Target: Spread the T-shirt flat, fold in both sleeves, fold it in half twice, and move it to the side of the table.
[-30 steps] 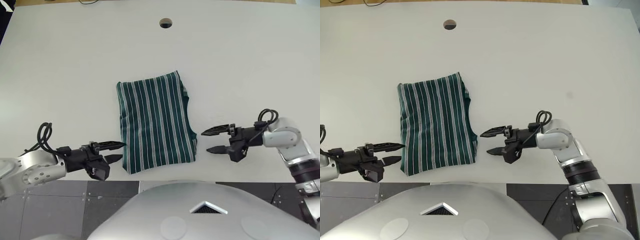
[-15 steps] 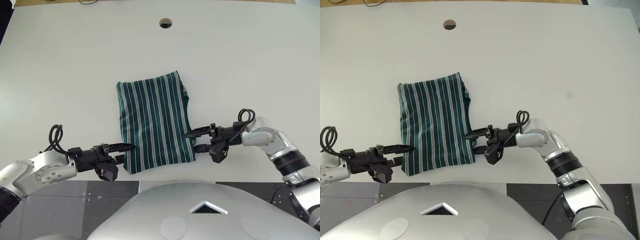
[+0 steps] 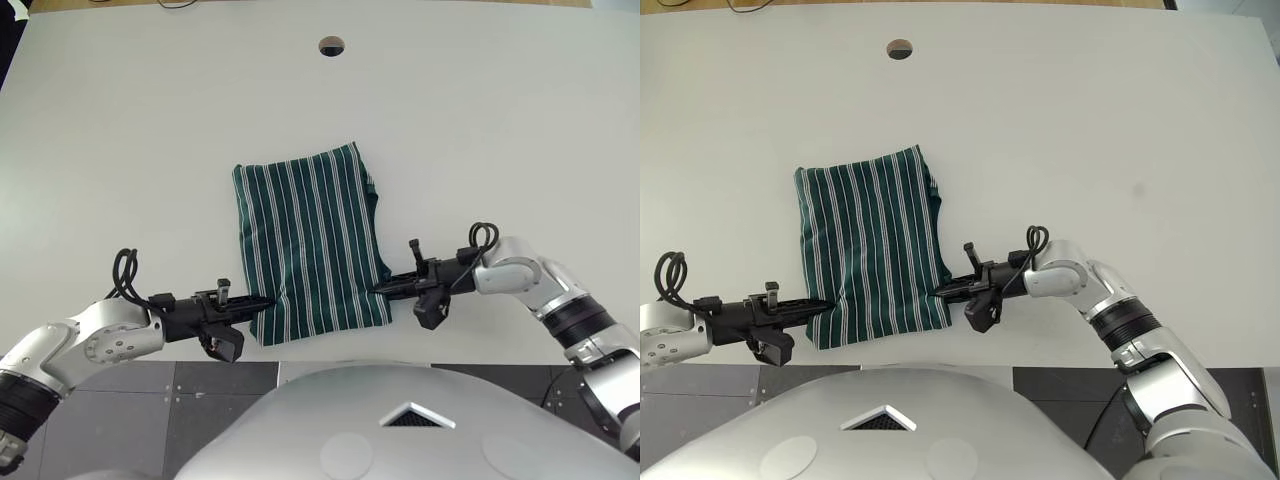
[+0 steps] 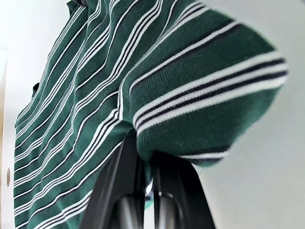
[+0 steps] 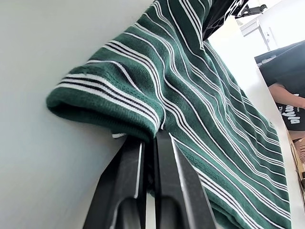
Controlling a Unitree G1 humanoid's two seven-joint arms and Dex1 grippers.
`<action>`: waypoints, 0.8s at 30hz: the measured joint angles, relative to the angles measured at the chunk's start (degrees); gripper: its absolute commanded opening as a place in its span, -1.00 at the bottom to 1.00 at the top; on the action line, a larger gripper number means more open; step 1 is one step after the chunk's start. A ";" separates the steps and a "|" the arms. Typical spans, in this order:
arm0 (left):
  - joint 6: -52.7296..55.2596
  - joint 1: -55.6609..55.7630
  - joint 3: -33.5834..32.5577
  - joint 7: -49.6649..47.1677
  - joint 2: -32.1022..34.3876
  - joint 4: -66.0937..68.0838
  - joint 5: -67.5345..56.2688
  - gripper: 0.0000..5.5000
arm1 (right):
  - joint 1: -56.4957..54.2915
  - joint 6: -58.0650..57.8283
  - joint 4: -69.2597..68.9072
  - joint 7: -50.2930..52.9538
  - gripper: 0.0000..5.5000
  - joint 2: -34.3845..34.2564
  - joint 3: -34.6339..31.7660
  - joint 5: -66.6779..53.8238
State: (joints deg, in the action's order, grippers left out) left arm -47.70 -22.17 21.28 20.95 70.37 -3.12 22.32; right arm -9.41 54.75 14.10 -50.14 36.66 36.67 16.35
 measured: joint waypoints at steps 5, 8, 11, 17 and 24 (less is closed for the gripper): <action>2.12 -2.22 -0.25 4.59 -0.85 -1.92 -8.04 -0.96 | 3.03 -15.01 -7.75 -9.82 -0.96 3.48 2.06 -15.85; 9.08 -5.89 1.46 12.19 0.69 -9.78 -24.56 -0.96 | 5.58 -33.26 -19.63 -18.38 -0.96 9.89 2.03 -34.07; 17.30 -10.22 0.82 20.55 7.48 -20.16 -45.41 -0.96 | 6.09 -49.69 -28.72 -21.27 -0.96 12.97 -1.51 -48.44; 20.98 -10.64 -8.15 26.08 3.32 -17.12 -56.65 -0.96 | 3.03 -61.53 -29.23 -17.56 -0.96 9.65 -7.96 -50.34; 27.53 1.79 -11.44 34.34 -11.05 -0.66 -59.87 -0.96 | -1.50 -67.91 -22.20 -11.80 -0.96 2.18 -11.63 -45.31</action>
State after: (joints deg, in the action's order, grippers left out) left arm -20.17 -20.37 9.83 55.28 59.32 -3.78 -37.56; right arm -10.91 -13.17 -8.10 -61.94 38.84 25.03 -28.95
